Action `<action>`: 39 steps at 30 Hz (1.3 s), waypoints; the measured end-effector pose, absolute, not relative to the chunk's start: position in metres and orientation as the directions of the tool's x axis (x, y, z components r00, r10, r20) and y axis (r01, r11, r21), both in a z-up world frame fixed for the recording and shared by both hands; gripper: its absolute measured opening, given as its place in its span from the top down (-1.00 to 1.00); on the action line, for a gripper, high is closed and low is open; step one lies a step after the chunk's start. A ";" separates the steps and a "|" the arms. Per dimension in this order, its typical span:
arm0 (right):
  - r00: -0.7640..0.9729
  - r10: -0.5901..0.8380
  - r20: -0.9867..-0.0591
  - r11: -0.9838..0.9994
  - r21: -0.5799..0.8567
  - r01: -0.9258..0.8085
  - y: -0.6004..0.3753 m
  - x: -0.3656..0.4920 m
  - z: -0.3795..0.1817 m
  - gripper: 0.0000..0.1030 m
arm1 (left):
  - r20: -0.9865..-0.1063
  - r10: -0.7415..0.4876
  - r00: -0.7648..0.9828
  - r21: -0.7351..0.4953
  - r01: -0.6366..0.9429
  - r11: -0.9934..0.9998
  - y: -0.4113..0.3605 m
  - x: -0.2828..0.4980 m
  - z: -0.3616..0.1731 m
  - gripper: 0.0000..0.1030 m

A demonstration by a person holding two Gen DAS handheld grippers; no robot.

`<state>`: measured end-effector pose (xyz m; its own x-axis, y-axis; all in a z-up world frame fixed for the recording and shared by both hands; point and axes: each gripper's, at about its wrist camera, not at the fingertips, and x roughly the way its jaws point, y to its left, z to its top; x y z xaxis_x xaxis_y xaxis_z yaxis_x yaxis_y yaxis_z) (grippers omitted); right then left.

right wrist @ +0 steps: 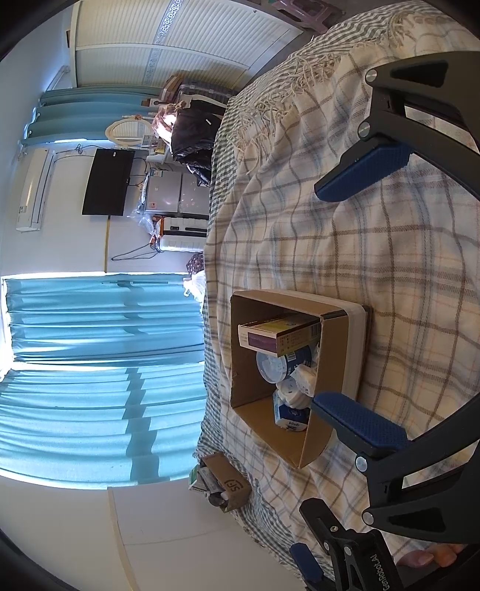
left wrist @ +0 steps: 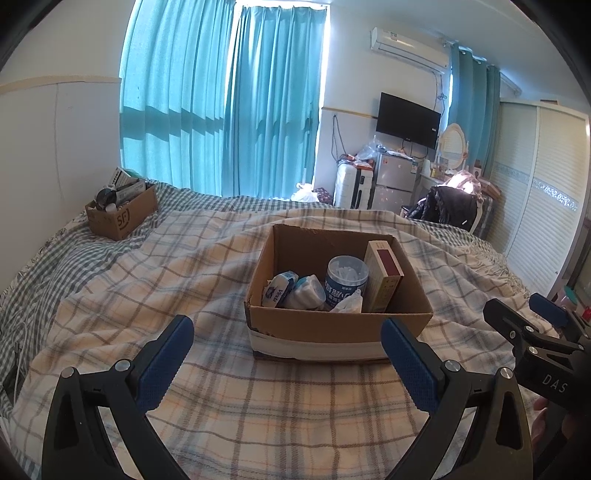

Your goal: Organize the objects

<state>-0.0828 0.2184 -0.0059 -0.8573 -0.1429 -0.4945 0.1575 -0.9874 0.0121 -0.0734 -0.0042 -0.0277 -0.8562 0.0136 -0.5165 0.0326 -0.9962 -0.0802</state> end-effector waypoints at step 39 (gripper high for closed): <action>-0.851 -0.135 -0.508 -0.989 0.013 0.148 0.218 -0.085 -0.009 -0.99 | -0.507 -0.011 -0.862 -0.050 0.043 -0.998 -0.003 -0.071 -0.027 -1.00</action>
